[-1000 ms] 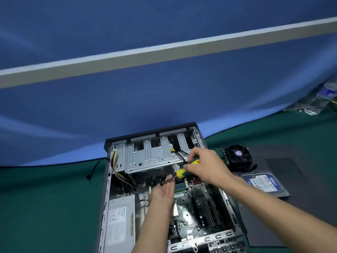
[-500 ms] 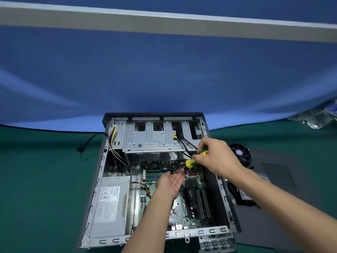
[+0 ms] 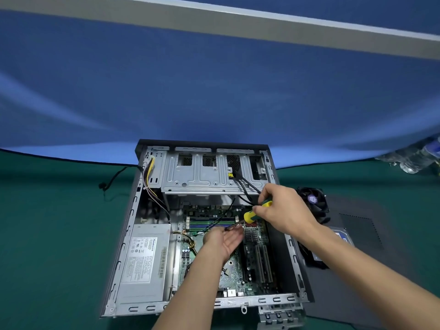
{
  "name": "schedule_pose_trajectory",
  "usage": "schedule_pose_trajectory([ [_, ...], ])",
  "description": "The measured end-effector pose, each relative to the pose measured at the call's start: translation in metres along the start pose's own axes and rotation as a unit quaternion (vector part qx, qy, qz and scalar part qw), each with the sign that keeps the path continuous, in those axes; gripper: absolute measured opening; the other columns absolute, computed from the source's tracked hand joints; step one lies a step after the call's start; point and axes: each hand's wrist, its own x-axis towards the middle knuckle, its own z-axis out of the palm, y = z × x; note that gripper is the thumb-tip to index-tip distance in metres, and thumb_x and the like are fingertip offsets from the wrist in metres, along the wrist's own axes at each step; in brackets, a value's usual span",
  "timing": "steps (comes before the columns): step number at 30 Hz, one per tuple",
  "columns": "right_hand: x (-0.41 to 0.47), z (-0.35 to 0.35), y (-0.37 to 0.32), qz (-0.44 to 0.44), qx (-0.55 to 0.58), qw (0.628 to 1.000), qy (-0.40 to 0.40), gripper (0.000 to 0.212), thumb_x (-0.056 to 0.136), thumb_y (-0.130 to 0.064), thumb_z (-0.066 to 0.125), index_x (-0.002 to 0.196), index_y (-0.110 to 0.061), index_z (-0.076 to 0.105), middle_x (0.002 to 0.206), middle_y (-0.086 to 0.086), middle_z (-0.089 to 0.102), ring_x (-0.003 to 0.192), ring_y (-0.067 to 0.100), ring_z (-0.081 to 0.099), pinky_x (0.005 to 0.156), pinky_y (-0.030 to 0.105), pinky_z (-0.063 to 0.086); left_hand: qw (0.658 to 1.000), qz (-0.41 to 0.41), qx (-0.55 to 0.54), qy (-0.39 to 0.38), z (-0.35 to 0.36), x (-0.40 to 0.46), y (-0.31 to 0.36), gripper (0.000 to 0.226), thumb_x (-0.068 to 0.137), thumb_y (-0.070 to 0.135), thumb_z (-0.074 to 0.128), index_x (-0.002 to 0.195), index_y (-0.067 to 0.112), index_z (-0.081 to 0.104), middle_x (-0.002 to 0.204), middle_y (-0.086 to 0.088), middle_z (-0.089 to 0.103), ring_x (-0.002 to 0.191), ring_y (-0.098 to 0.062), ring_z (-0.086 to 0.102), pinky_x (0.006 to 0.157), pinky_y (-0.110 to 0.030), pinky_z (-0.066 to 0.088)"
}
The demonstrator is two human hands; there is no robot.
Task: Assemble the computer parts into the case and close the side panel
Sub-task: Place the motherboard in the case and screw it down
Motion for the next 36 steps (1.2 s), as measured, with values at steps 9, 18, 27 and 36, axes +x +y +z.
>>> schedule_pose_trajectory([
  [9,-0.004,0.006,-0.004,-0.014,-0.013,1.0,0.005,0.02,0.079,-0.029,0.072,0.077,-0.023,0.053,0.069,-0.01,0.053,0.058,0.002,0.048,0.047,0.022,0.029,0.999,-0.016,-0.05,-0.001,-0.002,-0.003,0.004,0.032,0.102,0.011,0.035,0.121,-0.012,0.047,0.119,-0.025,0.06,0.111,-0.033,0.06,0.084,-0.043,0.048],
  [18,-0.003,0.0,0.002,-0.002,-0.001,0.999,0.035,0.022,0.079,-0.028,0.07,0.071,-0.026,0.05,0.07,-0.01,0.055,0.058,0.005,0.05,0.046,0.023,0.031,0.998,-0.052,-0.025,-0.025,-0.004,-0.006,0.004,0.041,0.104,0.02,0.028,0.105,-0.012,0.053,0.09,-0.025,0.07,0.074,-0.032,0.07,0.057,-0.039,0.057],
  [27,0.008,-0.024,0.002,0.03,-0.117,0.992,0.023,0.01,0.079,-0.023,0.066,0.084,-0.017,0.059,0.078,0.0,0.057,0.073,0.024,0.056,0.058,0.028,0.037,0.989,0.023,0.146,0.017,-0.001,-0.004,0.003,0.028,0.098,0.013,0.036,0.092,-0.004,0.058,0.075,-0.015,0.067,0.065,-0.027,0.063,0.054,-0.035,0.051],
  [36,0.018,-0.014,0.001,0.038,-0.196,0.98,-0.022,0.013,0.082,-0.016,0.063,0.091,-0.007,0.06,0.09,0.009,0.062,0.08,0.03,0.06,0.063,0.031,0.046,0.979,0.047,0.199,0.016,0.001,-0.004,0.002,0.025,0.097,0.011,0.036,0.091,0.0,0.058,0.079,-0.013,0.067,0.064,-0.024,0.063,0.052,-0.033,0.052],
])
